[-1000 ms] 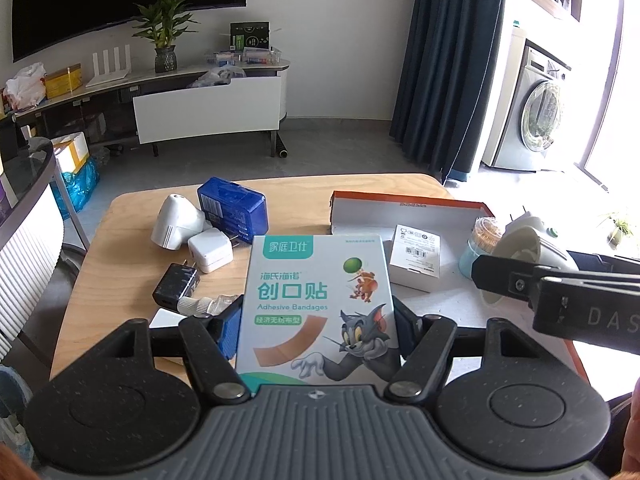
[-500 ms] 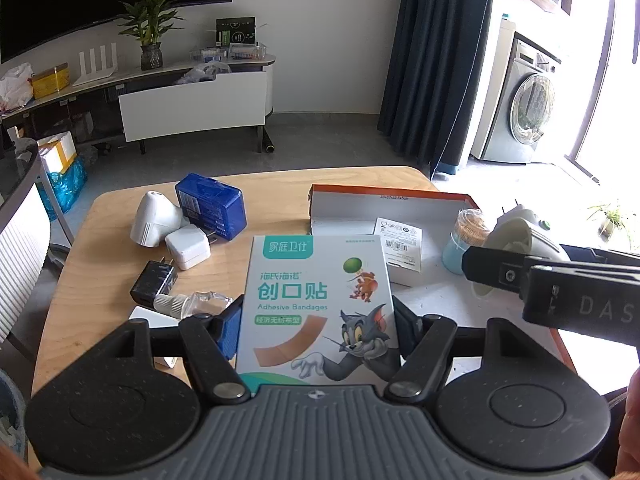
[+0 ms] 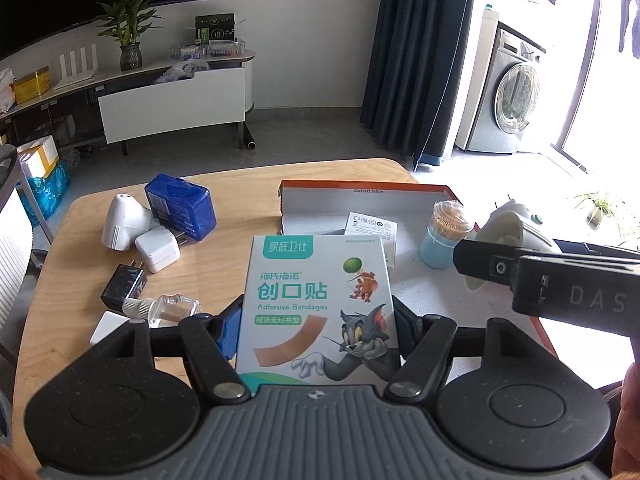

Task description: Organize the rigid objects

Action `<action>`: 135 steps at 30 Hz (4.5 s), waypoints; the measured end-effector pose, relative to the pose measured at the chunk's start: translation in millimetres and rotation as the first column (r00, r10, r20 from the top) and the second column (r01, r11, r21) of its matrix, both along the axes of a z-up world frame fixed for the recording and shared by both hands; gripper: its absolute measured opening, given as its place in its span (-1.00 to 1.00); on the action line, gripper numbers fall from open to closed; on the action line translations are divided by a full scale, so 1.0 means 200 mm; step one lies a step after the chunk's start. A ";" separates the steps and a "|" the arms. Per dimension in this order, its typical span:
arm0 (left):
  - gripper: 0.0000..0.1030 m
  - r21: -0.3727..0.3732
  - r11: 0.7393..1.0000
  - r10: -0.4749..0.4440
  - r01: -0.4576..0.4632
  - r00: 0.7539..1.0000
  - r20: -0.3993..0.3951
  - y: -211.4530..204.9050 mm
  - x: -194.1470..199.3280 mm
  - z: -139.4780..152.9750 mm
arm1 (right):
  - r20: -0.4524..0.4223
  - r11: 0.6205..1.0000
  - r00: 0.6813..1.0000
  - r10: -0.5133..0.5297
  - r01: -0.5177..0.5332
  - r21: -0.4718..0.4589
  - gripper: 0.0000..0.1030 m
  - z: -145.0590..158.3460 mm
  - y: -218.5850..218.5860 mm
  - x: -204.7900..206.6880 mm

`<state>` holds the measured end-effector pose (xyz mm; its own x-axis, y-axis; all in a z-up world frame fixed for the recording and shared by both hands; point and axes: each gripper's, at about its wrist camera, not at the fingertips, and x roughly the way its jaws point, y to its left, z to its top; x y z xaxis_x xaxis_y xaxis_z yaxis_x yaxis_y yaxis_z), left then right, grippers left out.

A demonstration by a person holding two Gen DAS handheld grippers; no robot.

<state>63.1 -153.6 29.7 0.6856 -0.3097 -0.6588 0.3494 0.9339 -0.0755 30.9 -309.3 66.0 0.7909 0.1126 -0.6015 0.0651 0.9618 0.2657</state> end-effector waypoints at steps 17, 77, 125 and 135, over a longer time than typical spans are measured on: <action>0.39 -0.002 0.999 -0.053 0.053 0.998 -0.022 -0.14 0.02 -0.02 | -0.022 0.998 0.998 -0.064 0.064 0.000 0.62 -0.04 -0.14 -0.01; 0.72 -0.005 0.995 -0.096 0.096 0.991 -0.096 -0.32 0.15 -0.17 | -0.027 0.990 0.989 -0.144 0.144 -0.005 0.59 -0.16 -0.32 0.10; 0.72 0.025 0.980 0.199 -0.198 0.980 -0.024 0.31 0.11 0.01 | -0.032 0.992 0.993 0.116 -0.117 -0.035 0.72 -0.04 0.24 0.17; 0.72 0.026 0.970 0.242 -0.242 0.970 -0.030 0.42 0.10 -0.01 | -0.047 0.985 0.985 0.168 -0.170 -0.043 0.72 -0.07 0.36 0.19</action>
<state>83.6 -68.9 28.1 0.7160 -0.1224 -0.6873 0.1104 0.9920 -0.0616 69.5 -237.7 52.4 0.7360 0.2130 -0.6426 -0.0885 0.9713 0.2207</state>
